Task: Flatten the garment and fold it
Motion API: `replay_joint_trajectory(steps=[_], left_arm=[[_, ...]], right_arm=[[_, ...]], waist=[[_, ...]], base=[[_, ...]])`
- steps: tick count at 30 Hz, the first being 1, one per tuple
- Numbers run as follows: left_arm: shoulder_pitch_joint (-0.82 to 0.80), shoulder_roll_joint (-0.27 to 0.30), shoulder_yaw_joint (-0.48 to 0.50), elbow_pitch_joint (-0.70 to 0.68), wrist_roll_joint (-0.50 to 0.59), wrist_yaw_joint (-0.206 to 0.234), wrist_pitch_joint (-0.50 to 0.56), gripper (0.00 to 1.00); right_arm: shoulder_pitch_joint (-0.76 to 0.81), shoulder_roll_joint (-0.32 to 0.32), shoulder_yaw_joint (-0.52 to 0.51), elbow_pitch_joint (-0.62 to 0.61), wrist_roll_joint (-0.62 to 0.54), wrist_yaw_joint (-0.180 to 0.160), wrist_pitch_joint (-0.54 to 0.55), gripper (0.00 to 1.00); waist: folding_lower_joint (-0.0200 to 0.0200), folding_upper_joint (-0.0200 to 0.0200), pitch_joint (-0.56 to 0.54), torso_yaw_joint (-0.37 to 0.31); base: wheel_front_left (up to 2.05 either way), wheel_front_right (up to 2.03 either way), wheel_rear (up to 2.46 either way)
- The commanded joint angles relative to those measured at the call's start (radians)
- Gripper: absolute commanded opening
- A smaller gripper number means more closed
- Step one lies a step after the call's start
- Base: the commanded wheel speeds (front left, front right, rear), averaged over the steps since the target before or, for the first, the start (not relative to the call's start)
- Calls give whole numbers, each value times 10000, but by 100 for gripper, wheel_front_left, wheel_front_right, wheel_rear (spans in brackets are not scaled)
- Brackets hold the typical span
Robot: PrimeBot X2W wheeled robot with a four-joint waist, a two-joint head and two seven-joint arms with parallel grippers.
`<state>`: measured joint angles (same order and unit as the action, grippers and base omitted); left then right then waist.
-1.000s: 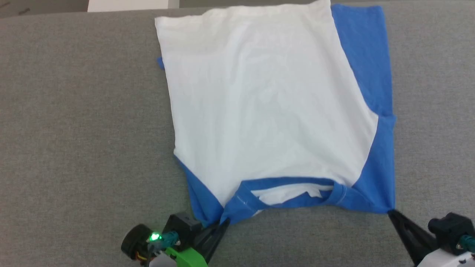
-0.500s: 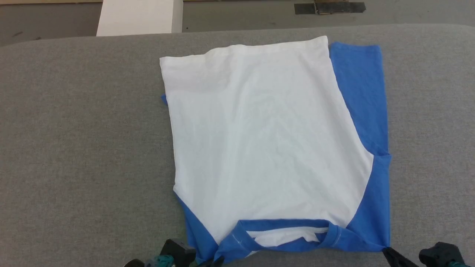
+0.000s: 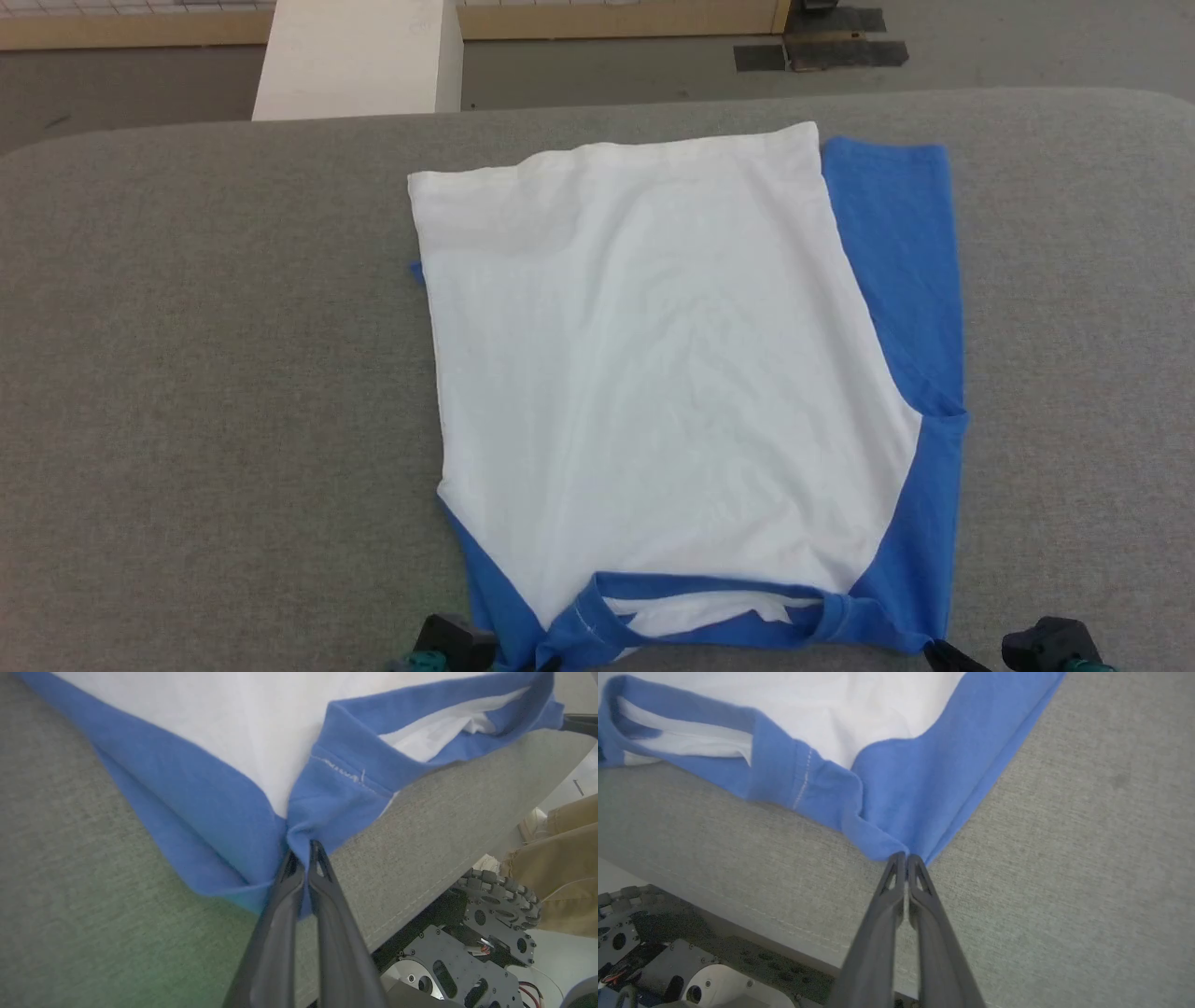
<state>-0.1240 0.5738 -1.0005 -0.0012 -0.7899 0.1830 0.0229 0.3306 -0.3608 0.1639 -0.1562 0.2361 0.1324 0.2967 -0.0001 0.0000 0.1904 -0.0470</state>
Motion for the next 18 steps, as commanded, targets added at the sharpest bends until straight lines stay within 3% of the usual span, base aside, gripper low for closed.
replay_joint_trajectory(steps=[1,2,3,8,14,18], left_arm=[[45,-73,-14,154,-70,-61,-98,49],[82,-107,-29,250,-62,-46,-148,84],[122,-135,-9,300,-54,-6,-239,100],[527,-105,386,146,-138,502,-916,100],[1174,137,1991,-1378,-746,1430,-2342,100],[973,288,3469,-2170,490,2744,-2807,100]], right_arm=[[-196,59,60,174,-127,-17,-164,64],[-237,57,111,299,-144,-17,-235,100],[-251,96,109,366,-88,-17,-282,100],[-192,309,-441,117,223,-17,-487,100],[-403,1086,-2145,-1345,234,-17,-802,100],[-881,1943,-3221,-2232,-624,-17,-1662,100]], waist=[[1,0,-120,13],[1,0,-181,28],[1,0,-241,42],[1,0,-639,79],[1,0,-977,103],[1,0,-1004,192]], base=[[0,0,0],[0,0,0],[0,0,0],[0,0,0],[0,0,0],[0,0,0]])
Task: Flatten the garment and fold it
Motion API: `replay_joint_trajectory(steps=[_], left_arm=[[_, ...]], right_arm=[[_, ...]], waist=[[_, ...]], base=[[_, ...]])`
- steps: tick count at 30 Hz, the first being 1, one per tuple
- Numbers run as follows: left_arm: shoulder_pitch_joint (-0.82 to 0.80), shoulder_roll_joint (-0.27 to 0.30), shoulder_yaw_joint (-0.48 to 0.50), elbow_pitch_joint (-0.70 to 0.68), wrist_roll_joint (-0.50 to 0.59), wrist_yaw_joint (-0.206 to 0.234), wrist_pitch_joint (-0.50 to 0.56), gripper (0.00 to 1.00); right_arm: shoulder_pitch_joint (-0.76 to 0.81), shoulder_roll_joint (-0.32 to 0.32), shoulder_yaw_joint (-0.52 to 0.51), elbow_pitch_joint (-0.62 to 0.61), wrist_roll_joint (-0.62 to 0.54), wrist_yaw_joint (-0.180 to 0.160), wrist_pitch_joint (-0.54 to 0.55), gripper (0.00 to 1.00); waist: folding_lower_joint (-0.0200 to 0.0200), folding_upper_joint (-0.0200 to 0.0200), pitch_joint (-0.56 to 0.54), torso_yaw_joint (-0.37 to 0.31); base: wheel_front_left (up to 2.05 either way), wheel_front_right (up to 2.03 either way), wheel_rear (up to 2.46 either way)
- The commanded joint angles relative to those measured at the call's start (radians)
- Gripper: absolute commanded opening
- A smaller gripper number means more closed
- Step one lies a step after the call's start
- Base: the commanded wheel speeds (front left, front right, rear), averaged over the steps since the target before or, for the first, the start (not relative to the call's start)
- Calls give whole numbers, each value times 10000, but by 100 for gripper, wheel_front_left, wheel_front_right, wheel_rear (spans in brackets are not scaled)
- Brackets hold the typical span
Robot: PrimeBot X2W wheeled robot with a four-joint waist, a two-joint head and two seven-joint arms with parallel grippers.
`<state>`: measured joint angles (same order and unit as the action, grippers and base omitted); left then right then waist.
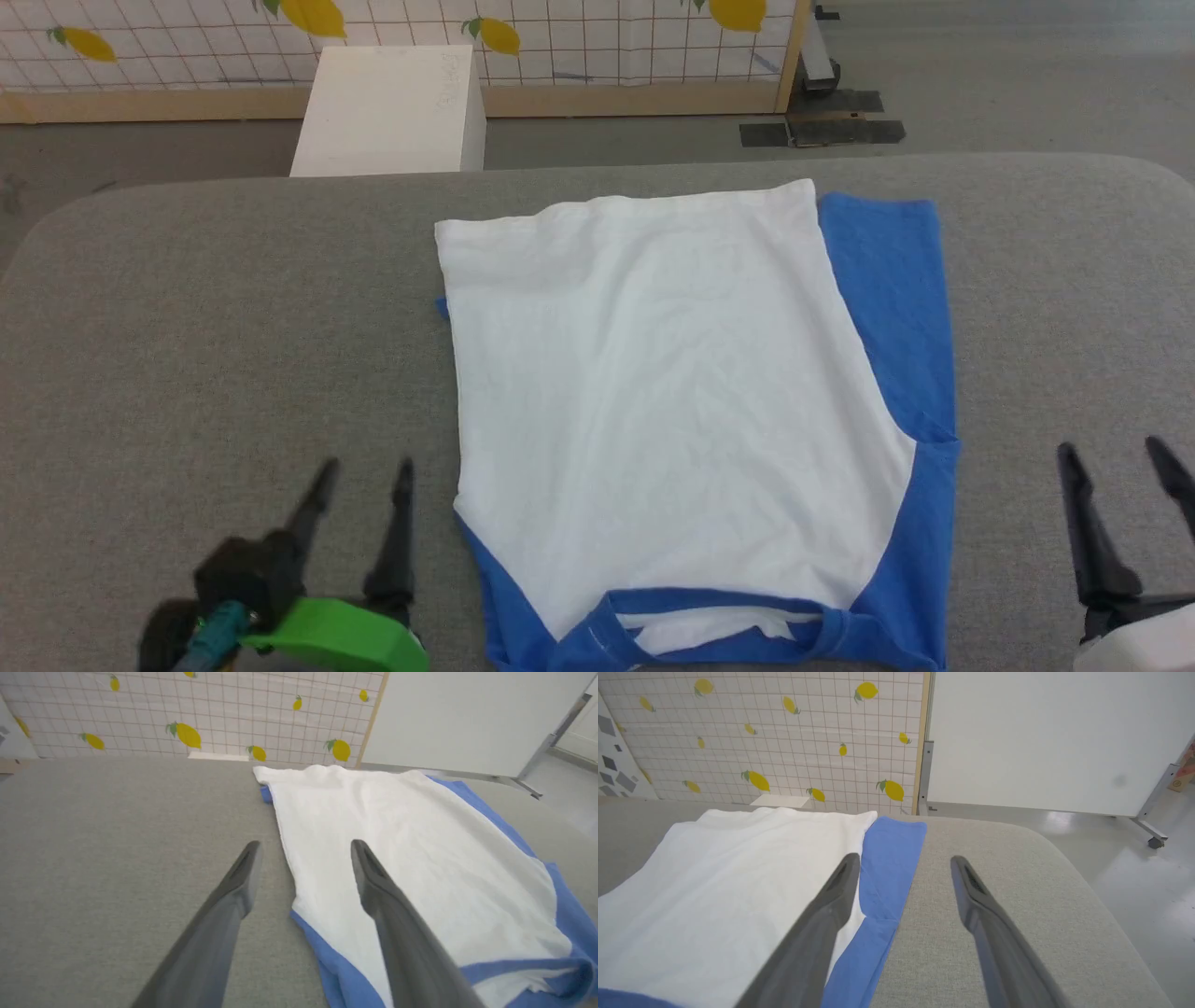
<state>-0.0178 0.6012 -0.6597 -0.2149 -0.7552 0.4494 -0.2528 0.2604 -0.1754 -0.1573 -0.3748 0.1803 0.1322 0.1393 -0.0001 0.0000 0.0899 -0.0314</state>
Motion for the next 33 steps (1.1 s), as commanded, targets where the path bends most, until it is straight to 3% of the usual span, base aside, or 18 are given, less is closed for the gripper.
replay_joint_trajectory(steps=[1,5,8,15,19,22,25,33], left_arm=[[-210,-145,568,-299,761,446,-73,100],[-228,-1072,1864,-1265,2966,1092,-84,100],[-40,-1749,2341,-1375,3994,1018,-86,100],[687,-3283,3074,-660,4538,31,-88,100],[725,-3615,3595,-440,4701,-673,-88,100],[443,-3437,3824,-193,4670,-1322,-88,100],[-370,-2760,3801,236,4633,-2114,306,100],[-4183,-1109,3847,726,3908,-4071,3813,100]], right_arm=[[-299,358,-207,-212,-310,-15,-366,100],[-709,983,-497,-347,-986,-15,-1341,100],[-841,1185,-482,-73,-1192,-15,-1868,100],[-790,1247,-544,906,-376,-15,-2565,100],[-847,1249,-620,1042,-332,-15,-2681,100],[-967,1249,-724,913,-336,-15,-2614,100],[-1118,1250,-725,698,-351,-15,-2537,100],[-1634,1250,-623,-53,-391,-15,-2245,100]], waist=[[1,0,33,63],[1,0,236,78],[1,0,370,62],[1,0,557,29],[1,0,689,-5],[1,0,875,20],[1,0,1190,78],[1,0,2742,264]], base=[[0,0,0],[0,0,0],[0,0,0],[0,0,0],[0,0,0],[0,0,0],[0,0,0],[0,0,0]])
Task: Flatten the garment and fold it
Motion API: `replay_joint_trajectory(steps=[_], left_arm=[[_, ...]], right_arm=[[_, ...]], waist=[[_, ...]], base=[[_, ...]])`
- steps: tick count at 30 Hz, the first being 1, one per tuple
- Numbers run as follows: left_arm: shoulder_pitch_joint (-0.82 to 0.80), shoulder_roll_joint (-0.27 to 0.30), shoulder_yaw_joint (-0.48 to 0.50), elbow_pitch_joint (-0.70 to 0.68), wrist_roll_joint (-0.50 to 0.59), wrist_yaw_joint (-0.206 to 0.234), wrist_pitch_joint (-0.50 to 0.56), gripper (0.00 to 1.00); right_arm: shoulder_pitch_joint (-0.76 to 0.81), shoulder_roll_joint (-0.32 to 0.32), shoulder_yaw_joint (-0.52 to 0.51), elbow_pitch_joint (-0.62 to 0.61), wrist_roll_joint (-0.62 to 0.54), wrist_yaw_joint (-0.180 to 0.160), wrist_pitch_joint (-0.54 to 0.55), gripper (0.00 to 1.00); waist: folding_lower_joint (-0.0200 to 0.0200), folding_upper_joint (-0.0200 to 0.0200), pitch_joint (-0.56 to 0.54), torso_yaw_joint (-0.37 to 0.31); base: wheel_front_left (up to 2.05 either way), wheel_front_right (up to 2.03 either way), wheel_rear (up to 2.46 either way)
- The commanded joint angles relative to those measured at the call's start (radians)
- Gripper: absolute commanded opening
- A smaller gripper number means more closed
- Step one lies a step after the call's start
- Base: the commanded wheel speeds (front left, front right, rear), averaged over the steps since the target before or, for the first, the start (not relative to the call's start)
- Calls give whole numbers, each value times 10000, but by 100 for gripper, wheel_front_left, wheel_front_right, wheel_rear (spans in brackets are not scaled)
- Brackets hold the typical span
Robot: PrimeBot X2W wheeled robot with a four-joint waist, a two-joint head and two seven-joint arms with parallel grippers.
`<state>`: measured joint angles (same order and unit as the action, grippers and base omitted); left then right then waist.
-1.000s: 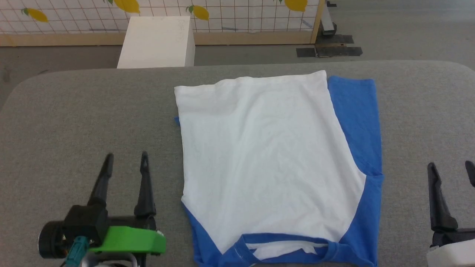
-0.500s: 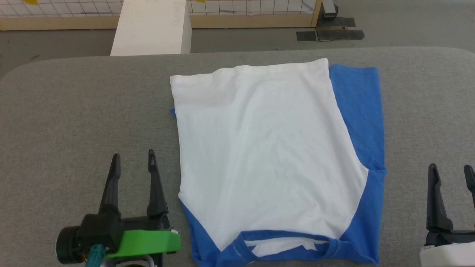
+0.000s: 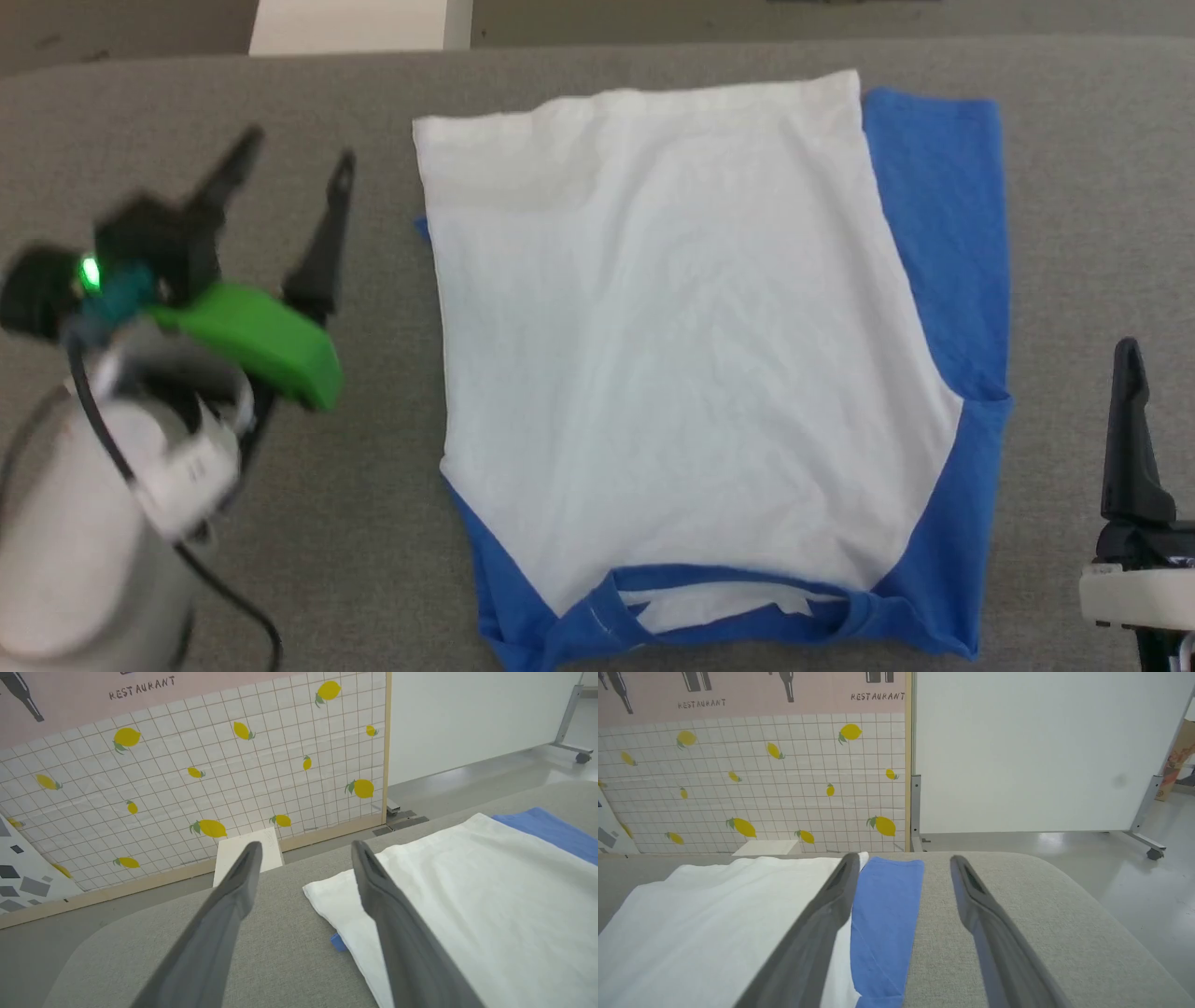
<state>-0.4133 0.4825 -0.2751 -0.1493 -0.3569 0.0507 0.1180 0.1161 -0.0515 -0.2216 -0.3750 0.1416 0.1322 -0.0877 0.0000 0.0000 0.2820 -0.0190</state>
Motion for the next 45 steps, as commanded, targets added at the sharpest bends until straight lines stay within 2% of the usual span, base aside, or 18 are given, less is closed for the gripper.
replay_joint_trajectory(steps=[1,7,11,15,22,29,36,37,38,39,45], left_arm=[[-786,246,-19,350,-271,-397,597,100],[-2900,819,-405,1706,-1033,-1424,2737,100],[-3439,1232,-1003,2134,-1363,-1695,3744,100],[-3591,1439,-1414,2159,-1808,-1771,4210,100],[-3612,1596,-1774,2131,-2239,-1799,4226,100],[-3830,1463,-1980,1953,-2795,-1808,4166,100],[-4132,1183,-2113,2203,-2763,-1808,3799,100],[-4174,1141,-2131,2267,-2740,-1808,3733,57],[-4221,1114,-2157,2328,-2709,-1808,3671,22],[-4275,1087,-2195,2401,-2689,-1808,3601,0],[-4499,1058,-2169,2808,-2733,-1800,3254,0]], right_arm=[[-287,12,27,-127,-1,-15,58,100],[-873,12,252,-308,-26,-15,87,100],[-1146,12,426,-226,13,-15,30,100],[-1269,12,426,-120,9,-15,-42,100],[-1389,12,398,-54,-42,-15,-60,100],[-1450,12,405,-87,-148,-15,114,100],[-1650,12,487,-100,-168,-15,246,100],[-1677,12,480,-87,-168,-15,249,100],[-1697,12,472,-76,-169,-15,249,100],[-1716,12,453,-55,-174,-15,246,100],[-1788,12,361,123,-204,-15,206,100]], waist=[[0,0,1045,154],[0,0,2205,-13],[0,0,2680,-210],[0,0,2965,-303],[0,0,3170,-298],[0,0,3311,-186],[0,0,3698,-229],[0,0,3739,-236],[0,0,3780,-245],[0,0,3819,-253],[0,0,3761,-219]], base=[[0,0,0],[0,0,0],[0,0,0],[0,0,0],[0,0,0],[0,0,0],[0,0,0],[0,0,0],[0,0,0],[0,0,0],[0,0,0]])
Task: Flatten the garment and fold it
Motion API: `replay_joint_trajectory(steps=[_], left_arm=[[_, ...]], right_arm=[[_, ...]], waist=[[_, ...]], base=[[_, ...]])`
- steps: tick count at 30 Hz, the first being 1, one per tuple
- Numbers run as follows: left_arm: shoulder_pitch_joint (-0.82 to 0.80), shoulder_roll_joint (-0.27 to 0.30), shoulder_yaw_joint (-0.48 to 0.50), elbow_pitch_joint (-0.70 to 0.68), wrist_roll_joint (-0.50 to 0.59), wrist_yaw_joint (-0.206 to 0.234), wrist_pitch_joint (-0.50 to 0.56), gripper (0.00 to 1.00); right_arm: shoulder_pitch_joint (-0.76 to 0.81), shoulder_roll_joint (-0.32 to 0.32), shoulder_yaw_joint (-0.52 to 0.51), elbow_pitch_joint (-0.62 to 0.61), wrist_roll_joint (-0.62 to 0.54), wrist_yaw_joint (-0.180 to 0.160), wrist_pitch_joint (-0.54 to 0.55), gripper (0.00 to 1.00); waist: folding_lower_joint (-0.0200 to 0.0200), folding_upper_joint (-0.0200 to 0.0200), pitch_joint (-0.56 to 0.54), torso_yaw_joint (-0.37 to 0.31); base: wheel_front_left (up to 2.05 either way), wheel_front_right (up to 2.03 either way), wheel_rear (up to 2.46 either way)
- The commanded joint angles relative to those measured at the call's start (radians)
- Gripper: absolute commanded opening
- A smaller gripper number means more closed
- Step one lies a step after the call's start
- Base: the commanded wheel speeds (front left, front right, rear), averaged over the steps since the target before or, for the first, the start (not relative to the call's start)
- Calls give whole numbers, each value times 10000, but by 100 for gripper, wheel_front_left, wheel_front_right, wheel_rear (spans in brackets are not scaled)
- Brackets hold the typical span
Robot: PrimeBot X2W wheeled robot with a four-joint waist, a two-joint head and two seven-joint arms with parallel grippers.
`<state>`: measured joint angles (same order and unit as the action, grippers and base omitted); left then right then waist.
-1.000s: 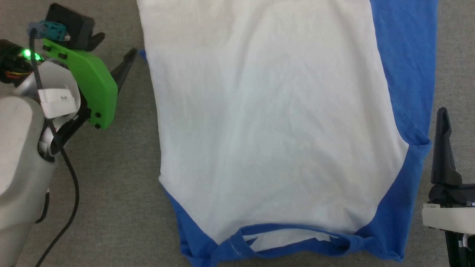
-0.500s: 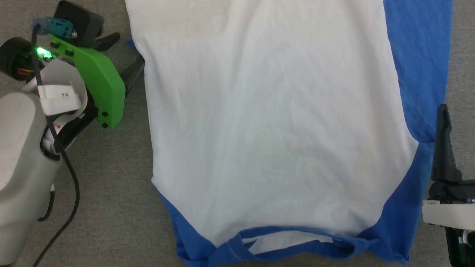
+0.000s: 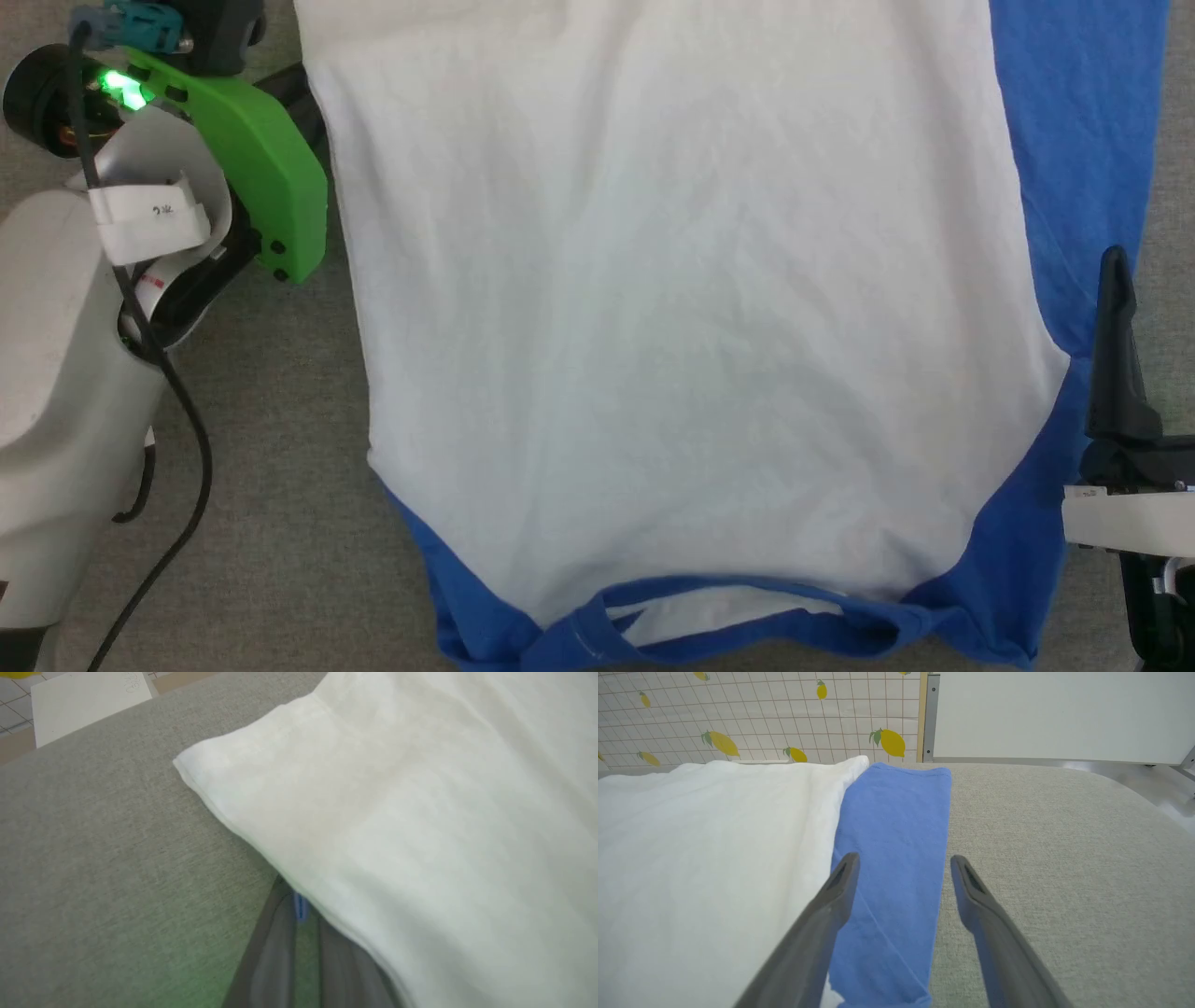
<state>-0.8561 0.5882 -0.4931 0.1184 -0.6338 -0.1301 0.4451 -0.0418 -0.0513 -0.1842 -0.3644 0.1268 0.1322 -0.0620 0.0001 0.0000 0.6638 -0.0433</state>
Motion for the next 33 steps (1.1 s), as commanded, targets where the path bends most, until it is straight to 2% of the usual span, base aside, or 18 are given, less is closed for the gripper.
replay_joint_trajectory(steps=[1,8,9,14,20,33], left_arm=[[-88,4,47,198,26,19,-82,0],[75,191,225,396,-64,106,-293,0],[311,375,310,361,-145,159,-304,0],[807,730,574,218,-335,336,-380,0],[1816,1481,1271,-143,-767,761,-527,0],[4056,3354,2816,-546,-1822,1279,-366,0]], right_arm=[[-224,10,-20,66,-60,-15,-62,100],[-216,11,44,384,-78,-15,-96,100],[-134,11,40,544,-53,-15,-101,100],[36,11,58,774,22,-15,-124,100],[358,11,59,1013,162,-15,-122,100],[981,11,-300,1163,390,-15,-102,100]], waist=[[-1,0,-140,48],[-1,0,-1010,222],[-1,0,-1495,305],[-1,0,-2277,394],[-1,0,-3288,483],[-1,0,-4523,816]], base=[[0,0,0],[0,0,0],[0,0,0],[0,0,0],[0,0,0],[0,0,0]])
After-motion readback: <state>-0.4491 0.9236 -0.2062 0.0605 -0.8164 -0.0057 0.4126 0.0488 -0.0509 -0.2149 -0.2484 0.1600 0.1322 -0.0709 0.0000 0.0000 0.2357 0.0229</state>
